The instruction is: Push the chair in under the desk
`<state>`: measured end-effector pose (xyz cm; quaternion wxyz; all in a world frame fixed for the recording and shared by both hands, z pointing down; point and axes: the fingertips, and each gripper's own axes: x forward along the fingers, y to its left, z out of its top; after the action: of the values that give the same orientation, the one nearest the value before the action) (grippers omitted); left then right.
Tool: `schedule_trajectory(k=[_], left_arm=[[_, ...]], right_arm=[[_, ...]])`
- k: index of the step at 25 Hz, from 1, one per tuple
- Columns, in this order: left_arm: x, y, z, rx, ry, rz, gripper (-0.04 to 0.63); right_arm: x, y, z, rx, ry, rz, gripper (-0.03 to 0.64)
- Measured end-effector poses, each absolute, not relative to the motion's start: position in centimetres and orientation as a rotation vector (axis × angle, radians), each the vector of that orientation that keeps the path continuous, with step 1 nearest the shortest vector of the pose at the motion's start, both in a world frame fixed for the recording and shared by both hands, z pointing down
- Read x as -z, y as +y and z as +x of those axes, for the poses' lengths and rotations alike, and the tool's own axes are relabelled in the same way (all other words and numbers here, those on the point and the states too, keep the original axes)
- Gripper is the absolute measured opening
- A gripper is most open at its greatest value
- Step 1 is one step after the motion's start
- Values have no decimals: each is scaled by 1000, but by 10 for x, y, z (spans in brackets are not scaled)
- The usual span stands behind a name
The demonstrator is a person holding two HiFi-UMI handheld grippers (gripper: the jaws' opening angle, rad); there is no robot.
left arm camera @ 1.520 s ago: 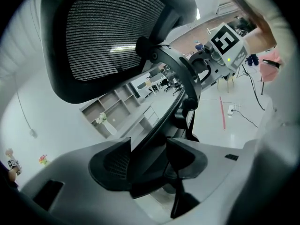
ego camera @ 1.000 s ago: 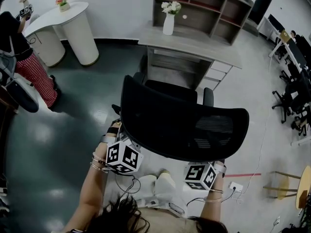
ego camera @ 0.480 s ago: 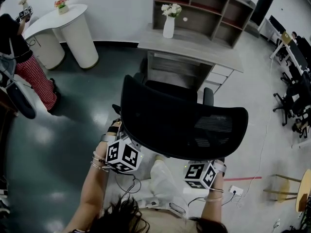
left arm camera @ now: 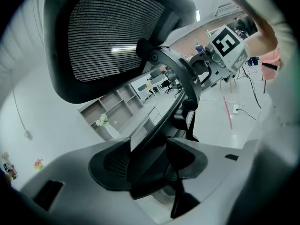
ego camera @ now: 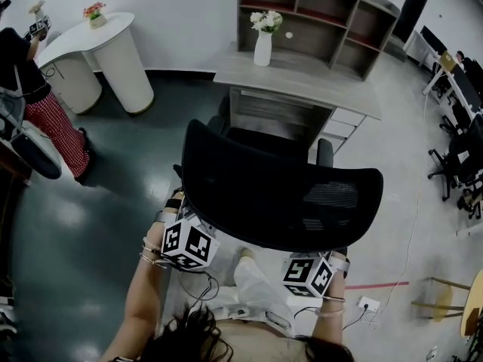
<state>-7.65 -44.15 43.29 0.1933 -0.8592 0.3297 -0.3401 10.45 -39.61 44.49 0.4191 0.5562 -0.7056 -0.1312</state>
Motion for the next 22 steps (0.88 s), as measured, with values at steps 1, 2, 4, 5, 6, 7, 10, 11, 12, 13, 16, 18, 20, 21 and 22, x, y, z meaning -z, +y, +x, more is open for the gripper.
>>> schedule_trajectory(k=[1,2,4,5,6,7,10,11,12,13,16,18,20,21,22], left_arm=[[-433,-445,-76,953,926,-2410,225],[-432,-447,-76,956,927,-2411,225],[-431,-453,-76,963,931,-2412,225],[-430,-457,-75,964,932,-2412,225],[-430,-460,-74,963,933,-2413,225],[-430,-463,-74,962,933,-2414,225],[-431,-472,-73,958,935,-2414,225],[-431,-475,-73,957,936,-2415,225],[-431,-477,-72,957,937,-2415,225],[-431,-479,-72,957,937,-2415,225],[-431,-486,-71,954,937,-2419,225],[-430,-491,-72,949,937,-2421,225],[-429,-497,-72,952,937,-2422,225],[-429,-499,-72,955,938,-2421,225],[-429,-502,-72,956,939,-2420,225]], right_arm=[[-445,-399,105,329,-1769,1396,235],[-444,-403,105,328,-1770,1395,235],[-443,-409,106,328,-1774,1392,235],[-443,-413,106,328,-1774,1390,235],[-443,-416,107,330,-1775,1390,235],[-443,-419,108,330,-1775,1390,235],[-444,-429,109,333,-1776,1392,235],[-444,-431,109,335,-1777,1394,235],[-444,-434,109,337,-1778,1395,235],[-444,-436,110,336,-1778,1396,235],[-445,-443,110,330,-1778,1396,235],[-443,-448,109,329,-1780,1395,235],[-443,-453,109,330,-1781,1397,235],[-443,-456,109,332,-1781,1399,235],[-443,-459,109,334,-1782,1400,235]])
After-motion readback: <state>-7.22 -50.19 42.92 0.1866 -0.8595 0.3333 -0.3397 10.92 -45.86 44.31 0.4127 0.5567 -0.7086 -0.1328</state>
